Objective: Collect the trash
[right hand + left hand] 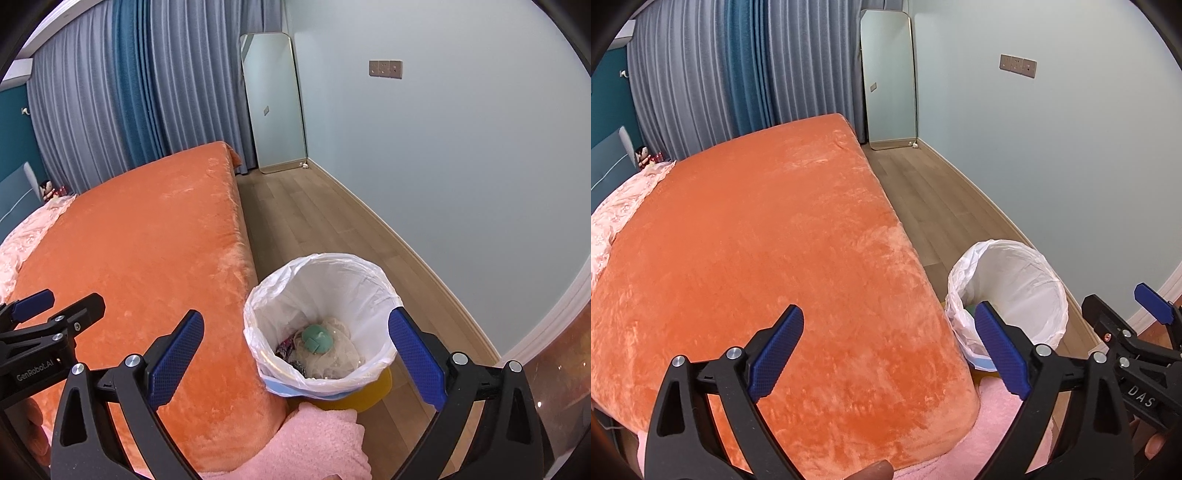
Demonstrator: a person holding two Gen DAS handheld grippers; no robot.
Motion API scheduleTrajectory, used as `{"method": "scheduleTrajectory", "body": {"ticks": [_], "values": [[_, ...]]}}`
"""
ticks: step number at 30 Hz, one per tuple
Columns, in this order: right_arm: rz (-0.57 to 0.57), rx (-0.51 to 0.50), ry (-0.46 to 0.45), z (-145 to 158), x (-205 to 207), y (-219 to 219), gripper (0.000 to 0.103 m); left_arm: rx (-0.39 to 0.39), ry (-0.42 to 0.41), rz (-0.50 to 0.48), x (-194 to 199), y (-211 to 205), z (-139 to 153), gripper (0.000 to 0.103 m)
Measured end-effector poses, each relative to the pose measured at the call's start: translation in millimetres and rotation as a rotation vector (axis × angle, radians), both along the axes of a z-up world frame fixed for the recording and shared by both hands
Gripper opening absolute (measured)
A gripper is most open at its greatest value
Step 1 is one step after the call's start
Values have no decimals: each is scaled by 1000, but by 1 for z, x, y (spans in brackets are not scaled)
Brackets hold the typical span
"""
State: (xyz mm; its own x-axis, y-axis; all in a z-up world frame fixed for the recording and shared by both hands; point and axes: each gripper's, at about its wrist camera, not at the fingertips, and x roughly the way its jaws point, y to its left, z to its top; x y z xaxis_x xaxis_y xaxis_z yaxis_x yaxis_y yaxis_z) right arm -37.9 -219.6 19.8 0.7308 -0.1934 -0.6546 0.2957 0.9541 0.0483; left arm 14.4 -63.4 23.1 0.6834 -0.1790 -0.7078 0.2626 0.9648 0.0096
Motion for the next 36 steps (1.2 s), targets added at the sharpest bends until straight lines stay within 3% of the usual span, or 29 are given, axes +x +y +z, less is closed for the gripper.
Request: {"method": "scheduleTrajectory", "body": {"ticks": [20, 36], "values": [[-47, -8, 111, -15, -7, -17, 96, 21, 103, -73, -4, -35, -24, 89], [-71, 6, 114, -20, -8, -35, 96, 50, 132, -91, -2, -50, -34, 89]]}}
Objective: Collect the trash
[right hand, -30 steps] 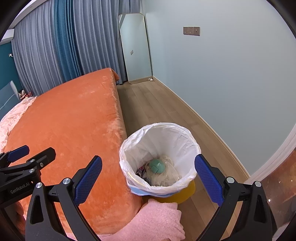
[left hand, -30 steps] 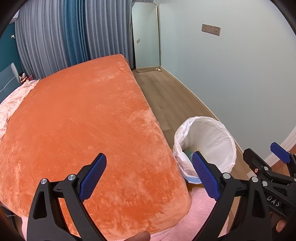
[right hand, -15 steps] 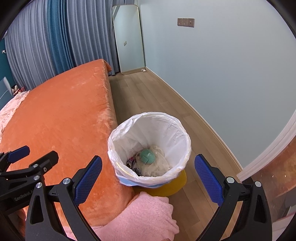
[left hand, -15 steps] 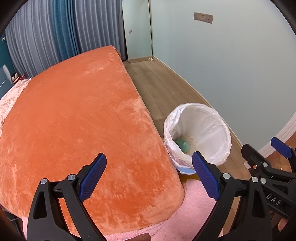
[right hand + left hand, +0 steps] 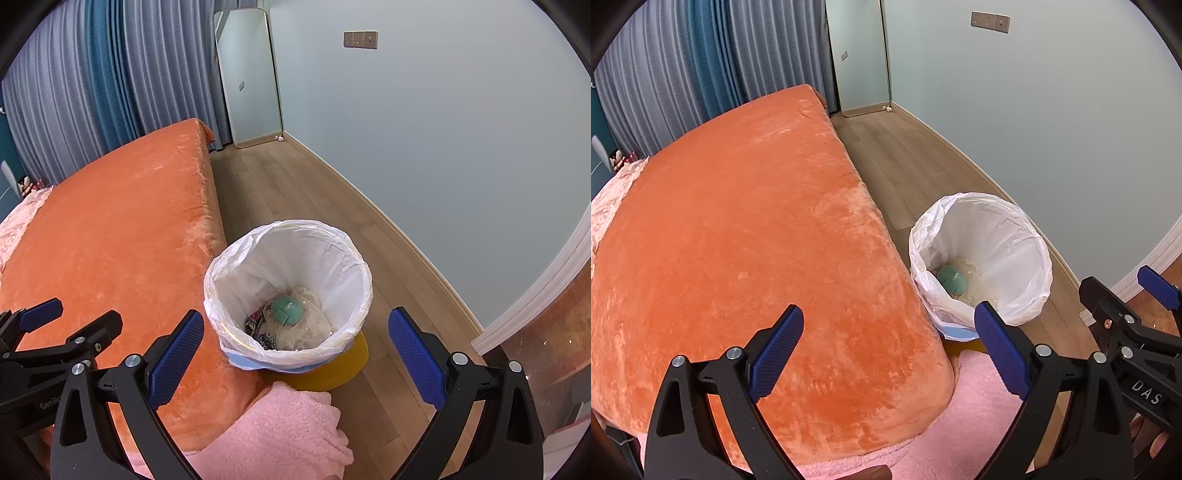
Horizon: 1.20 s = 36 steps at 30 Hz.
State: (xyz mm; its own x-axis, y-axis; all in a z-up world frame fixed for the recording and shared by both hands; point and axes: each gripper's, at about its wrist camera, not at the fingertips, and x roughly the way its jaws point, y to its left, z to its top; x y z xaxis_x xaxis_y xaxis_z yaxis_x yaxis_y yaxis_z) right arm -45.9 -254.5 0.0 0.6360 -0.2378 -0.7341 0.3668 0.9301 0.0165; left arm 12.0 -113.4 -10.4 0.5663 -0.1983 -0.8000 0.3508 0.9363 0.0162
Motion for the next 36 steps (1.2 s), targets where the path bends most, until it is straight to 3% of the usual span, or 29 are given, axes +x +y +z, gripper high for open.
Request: {"method": "scheduleTrajectory", "body": {"ticks": [36], "values": [[-1, 6, -4, 1, 6, -7, 96, 37, -32, 39, 8, -3, -1, 89]]}}
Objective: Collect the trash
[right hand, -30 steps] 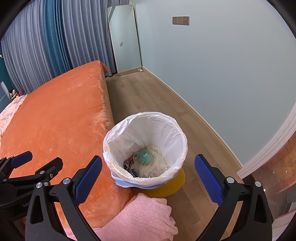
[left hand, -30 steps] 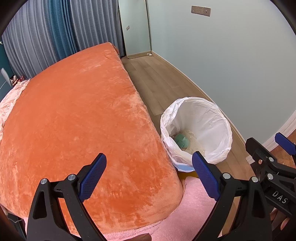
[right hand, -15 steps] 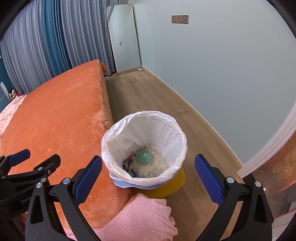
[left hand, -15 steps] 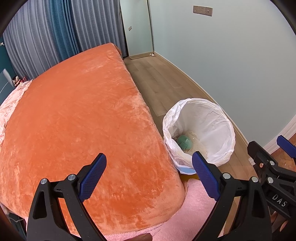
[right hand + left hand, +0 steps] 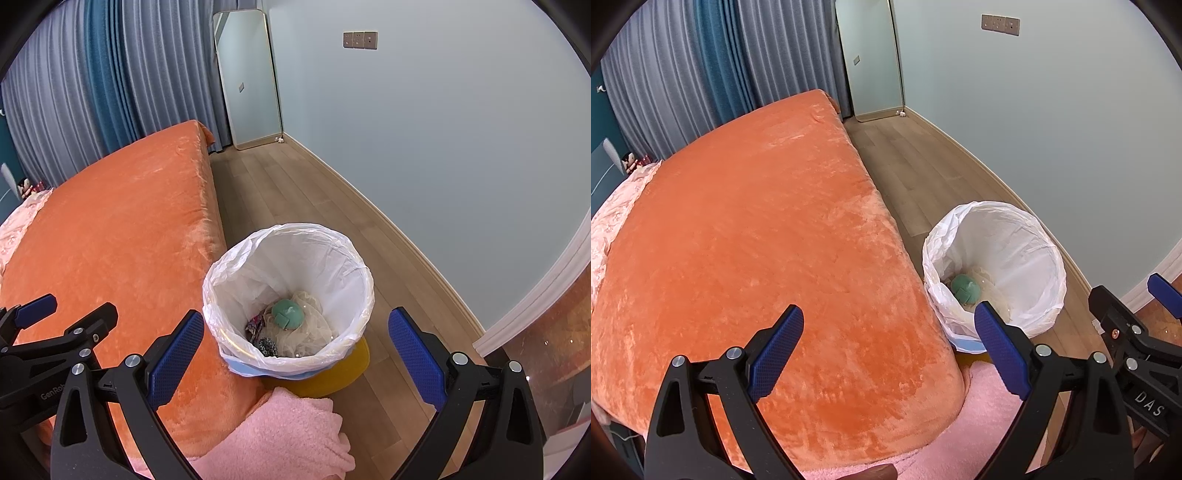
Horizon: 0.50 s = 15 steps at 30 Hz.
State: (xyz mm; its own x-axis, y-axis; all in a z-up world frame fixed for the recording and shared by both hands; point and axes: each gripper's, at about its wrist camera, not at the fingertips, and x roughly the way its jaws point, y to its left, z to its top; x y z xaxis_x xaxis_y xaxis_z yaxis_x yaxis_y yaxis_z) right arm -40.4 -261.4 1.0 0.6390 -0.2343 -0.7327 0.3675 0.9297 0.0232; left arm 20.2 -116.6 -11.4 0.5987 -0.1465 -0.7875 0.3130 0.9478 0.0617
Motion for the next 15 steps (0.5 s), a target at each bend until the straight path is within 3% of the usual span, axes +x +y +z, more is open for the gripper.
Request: {"method": "scheduleTrajectory", "body": {"ticks": [15], "values": [[8, -8, 1, -2, 3, 3, 96, 17, -4, 42, 3, 2, 0, 89]]}}
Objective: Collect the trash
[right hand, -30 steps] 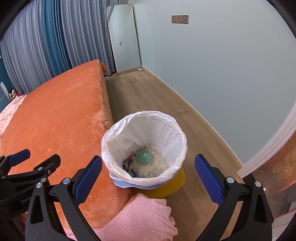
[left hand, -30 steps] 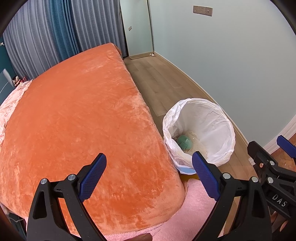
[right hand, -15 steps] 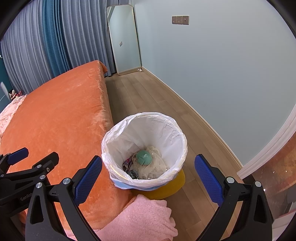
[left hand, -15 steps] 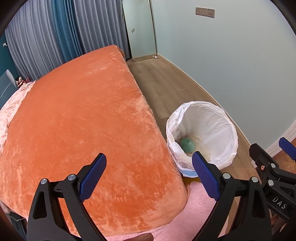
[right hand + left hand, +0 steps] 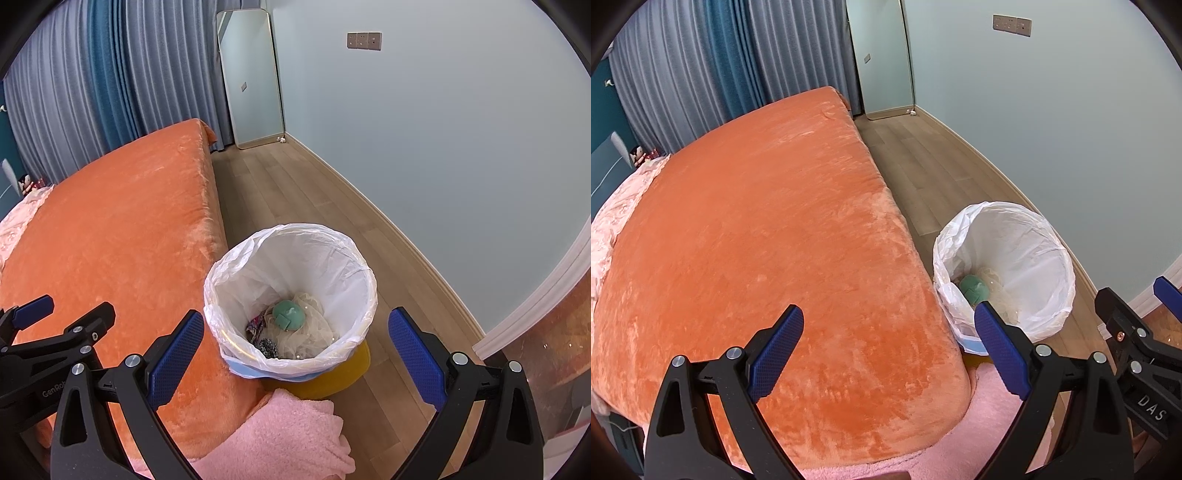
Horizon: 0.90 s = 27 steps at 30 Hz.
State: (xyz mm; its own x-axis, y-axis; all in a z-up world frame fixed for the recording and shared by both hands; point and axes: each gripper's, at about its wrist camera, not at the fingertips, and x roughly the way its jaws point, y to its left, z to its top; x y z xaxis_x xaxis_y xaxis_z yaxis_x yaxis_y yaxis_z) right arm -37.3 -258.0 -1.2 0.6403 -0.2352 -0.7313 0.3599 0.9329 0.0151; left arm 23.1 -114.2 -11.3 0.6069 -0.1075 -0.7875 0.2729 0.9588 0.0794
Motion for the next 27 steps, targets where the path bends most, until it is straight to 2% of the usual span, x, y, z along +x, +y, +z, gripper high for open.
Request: {"method": "scheduleTrajectory", "body": {"ticks": [27], "values": [[3, 5, 5, -6, 1, -1, 96, 13, 5, 9, 0, -2, -5, 89]]}}
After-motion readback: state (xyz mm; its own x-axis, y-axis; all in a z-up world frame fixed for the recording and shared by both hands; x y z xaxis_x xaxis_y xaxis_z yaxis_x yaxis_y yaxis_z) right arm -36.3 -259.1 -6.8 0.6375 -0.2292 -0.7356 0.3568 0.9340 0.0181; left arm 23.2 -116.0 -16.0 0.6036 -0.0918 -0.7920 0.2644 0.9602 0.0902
